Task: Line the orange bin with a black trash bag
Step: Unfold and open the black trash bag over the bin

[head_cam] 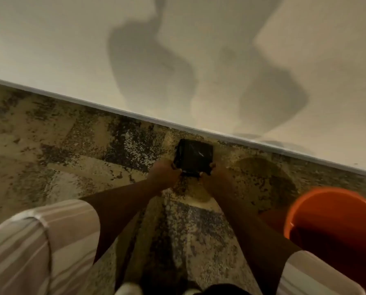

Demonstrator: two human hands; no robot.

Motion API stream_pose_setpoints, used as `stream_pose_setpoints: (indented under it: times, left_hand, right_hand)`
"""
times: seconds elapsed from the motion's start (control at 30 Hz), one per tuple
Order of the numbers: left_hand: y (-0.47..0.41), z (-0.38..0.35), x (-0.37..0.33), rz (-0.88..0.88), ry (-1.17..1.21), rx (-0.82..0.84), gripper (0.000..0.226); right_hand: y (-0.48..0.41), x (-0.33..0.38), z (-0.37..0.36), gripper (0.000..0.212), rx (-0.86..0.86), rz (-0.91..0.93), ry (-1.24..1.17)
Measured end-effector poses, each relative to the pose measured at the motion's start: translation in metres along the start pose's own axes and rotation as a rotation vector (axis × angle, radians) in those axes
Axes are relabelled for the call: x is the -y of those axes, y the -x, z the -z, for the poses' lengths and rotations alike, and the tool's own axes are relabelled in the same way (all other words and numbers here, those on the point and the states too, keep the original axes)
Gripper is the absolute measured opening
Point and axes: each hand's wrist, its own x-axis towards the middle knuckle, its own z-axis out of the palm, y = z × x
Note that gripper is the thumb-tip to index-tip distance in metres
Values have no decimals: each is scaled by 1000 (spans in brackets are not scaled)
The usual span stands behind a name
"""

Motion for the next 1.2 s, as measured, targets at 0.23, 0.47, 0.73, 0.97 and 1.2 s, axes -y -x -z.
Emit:
stream_pose_setpoints:
  times: [0.23,0.47,0.73,0.97,1.2]
  left_hand:
    - [-41,-21,-4,54,143,-1,33]
    - [-46,-37,-4,158,282,-5,38]
    - [-19,-3,-11,275,514,39,22]
    - [62,72,-48,334,947,120,19]
    - [172,146,-95,344,1117,240,26]
  right_hand:
    - [-50,-4,-26,63,-119,-100,-72]
    - [-68,-14,-46,49,-81,-244,-226]
    - [-24,-3,-17,17,-47,-269,-528]
    - [61,35,57,20,-5,-201,-758]
    - [168,95,163,19,75,-43,-772]
